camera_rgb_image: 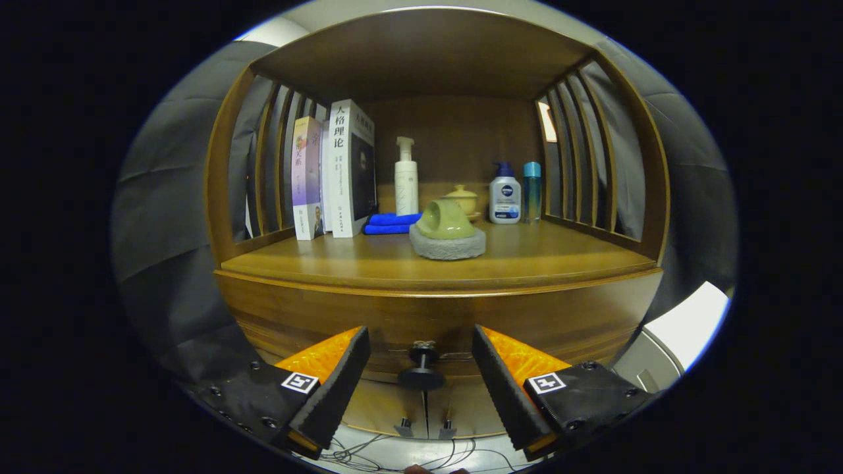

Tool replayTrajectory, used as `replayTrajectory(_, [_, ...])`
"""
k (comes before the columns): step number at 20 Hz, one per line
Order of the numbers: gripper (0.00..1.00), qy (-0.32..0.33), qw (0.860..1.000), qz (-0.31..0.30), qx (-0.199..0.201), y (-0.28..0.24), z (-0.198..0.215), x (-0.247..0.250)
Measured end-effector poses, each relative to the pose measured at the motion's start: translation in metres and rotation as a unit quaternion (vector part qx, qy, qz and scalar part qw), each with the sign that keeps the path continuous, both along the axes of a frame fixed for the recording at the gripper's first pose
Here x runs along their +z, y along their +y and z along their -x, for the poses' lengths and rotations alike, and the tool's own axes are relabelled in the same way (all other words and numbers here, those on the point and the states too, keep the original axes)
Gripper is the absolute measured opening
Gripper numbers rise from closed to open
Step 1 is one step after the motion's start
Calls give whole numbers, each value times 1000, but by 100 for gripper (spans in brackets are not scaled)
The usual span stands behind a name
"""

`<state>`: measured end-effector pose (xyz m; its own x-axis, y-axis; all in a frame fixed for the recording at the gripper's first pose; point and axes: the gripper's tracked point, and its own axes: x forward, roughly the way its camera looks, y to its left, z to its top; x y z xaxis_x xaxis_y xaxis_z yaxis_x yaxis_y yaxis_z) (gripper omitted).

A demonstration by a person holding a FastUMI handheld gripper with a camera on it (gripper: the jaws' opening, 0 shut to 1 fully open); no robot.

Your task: Pull open the drawer, take out the items inside it, and place them on the countertop above the cabinet.

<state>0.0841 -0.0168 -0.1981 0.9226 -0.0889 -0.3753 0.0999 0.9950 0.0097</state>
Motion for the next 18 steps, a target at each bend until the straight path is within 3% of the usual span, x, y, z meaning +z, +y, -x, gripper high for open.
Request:
replayTrajectory(5, [96, -43, 998, -23, 32, -3, 31, 78])
replayTrajectory(11, [96, -137, 989, -7, 51, -10, 79, 192])
replayTrajectory(18, [96, -209, 975, -1, 71, -2, 146, 271])
